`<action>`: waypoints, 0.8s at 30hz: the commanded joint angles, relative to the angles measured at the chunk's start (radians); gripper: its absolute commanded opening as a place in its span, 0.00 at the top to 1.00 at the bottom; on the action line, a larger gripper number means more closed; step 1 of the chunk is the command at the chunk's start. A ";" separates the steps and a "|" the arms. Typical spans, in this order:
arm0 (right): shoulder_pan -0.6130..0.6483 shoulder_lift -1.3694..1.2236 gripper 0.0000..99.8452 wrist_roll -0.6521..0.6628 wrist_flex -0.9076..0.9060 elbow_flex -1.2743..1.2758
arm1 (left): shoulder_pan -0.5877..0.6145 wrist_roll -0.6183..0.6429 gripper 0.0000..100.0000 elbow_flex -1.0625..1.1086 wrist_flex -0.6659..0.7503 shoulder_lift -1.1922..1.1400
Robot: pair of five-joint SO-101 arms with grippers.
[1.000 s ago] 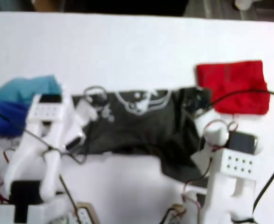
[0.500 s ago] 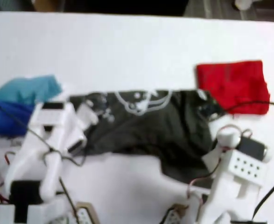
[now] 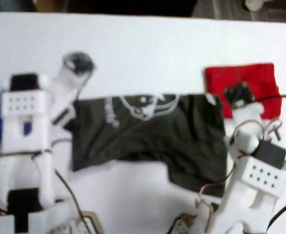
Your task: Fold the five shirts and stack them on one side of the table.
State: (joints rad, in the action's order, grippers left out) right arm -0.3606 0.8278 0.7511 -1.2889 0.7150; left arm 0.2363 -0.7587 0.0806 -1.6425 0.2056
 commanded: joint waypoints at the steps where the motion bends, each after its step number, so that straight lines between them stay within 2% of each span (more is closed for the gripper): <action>1: 0.093 -0.054 0.67 -0.106 0.113 -0.049 | -0.014 0.071 0.77 -0.217 -0.021 -0.133; 3: 0.174 -0.143 0.68 -0.114 0.147 -0.058 | -0.040 0.147 0.77 -0.302 -0.014 -0.285; 6: 0.252 -0.312 0.76 -0.117 0.200 -0.107 | -0.095 0.235 0.77 -0.441 -0.014 -0.529; 10: 0.283 -0.547 0.89 -0.118 0.223 -0.235 | -0.140 0.292 0.77 -0.627 -0.049 -0.799; 13: 0.275 -0.707 0.95 -0.147 0.225 -0.333 | -0.141 0.319 0.77 -0.759 -0.092 -0.950; 17: 0.246 -0.901 0.96 -0.180 0.223 -0.456 | -0.109 0.327 0.77 -0.877 -0.138 -1.105; 24: 0.229 -1.156 0.96 -0.178 0.219 -0.595 | 0.029 0.382 0.77 -1.075 -0.135 -1.249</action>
State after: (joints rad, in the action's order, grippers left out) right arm -0.1212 -0.2708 0.5792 -1.0833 0.1949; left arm 0.1826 -0.4058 -0.8861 -1.7699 -1.0127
